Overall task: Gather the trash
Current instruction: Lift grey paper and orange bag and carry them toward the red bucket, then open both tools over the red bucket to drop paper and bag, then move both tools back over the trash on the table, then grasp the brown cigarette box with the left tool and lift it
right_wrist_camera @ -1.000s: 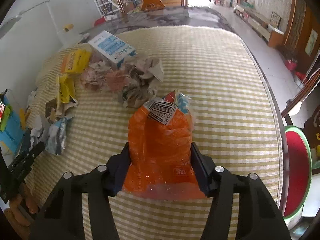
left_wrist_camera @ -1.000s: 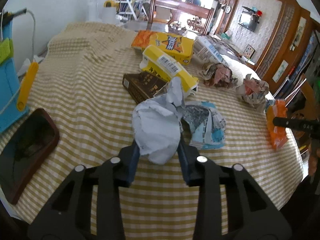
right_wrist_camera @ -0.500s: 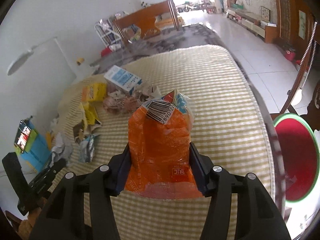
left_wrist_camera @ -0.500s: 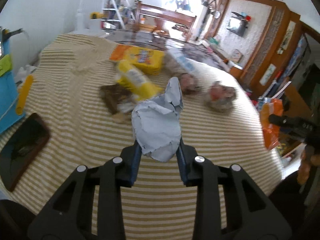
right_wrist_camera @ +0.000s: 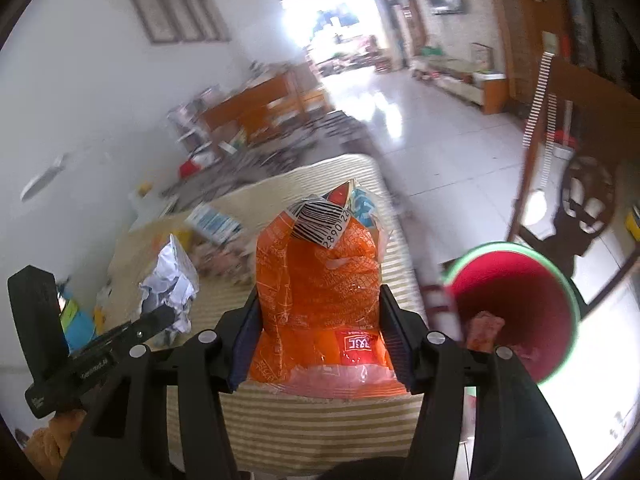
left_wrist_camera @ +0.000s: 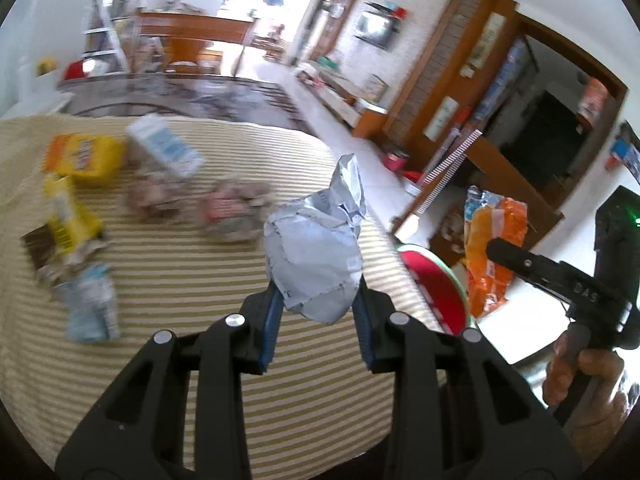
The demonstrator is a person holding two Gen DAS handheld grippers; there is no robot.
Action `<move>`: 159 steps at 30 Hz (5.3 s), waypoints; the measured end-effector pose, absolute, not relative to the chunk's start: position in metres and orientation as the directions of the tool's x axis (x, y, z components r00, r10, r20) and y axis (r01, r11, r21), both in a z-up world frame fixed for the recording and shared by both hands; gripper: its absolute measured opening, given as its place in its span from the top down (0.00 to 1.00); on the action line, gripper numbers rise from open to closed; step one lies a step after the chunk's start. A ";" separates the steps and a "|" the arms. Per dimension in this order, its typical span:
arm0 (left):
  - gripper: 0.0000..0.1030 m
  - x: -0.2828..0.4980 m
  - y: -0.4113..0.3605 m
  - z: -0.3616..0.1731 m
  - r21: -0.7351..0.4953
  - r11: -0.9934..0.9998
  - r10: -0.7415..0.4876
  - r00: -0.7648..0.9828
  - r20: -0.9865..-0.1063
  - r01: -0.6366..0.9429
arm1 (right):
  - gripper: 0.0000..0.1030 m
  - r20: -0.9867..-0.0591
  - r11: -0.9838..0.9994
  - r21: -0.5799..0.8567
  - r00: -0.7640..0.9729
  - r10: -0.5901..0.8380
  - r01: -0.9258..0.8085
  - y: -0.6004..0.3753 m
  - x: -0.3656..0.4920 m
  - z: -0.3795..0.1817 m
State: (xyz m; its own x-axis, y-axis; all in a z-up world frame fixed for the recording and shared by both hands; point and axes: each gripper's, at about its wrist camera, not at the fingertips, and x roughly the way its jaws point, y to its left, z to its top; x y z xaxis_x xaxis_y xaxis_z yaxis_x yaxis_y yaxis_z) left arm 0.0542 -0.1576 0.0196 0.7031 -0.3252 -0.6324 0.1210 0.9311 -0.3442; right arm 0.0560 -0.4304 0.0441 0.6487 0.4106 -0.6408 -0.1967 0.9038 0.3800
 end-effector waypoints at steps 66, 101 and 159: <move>0.35 0.158 -0.337 -0.033 -0.531 0.750 -0.655 0.328 -0.681 0.395 | 0.27 -0.693 0.821 0.532 0.665 0.279 0.209 -0.571 0.041 -0.020; 0.30 0.111 0.093 -0.070 -0.129 0.830 0.175 0.473 -0.863 -0.543 | 0.20 -0.653 0.847 0.503 0.566 0.503 -0.172 -0.399 0.052 0.020; 0.70 -0.016 0.080 -0.079 -0.396 0.811 -0.042 0.633 -0.773 -0.431 | 0.20 -0.786 0.873 0.357 0.397 0.473 -0.332 -0.253 0.093 0.001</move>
State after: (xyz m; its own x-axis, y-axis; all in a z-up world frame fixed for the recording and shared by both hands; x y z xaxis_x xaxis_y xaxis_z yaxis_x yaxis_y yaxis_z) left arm -0.0158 0.0796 -0.0790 0.6326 -0.0420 -0.7733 -0.4306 0.8109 -0.3963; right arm 0.0926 -0.2533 0.0014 0.3974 0.4729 -0.7864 -0.3315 0.8731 0.3575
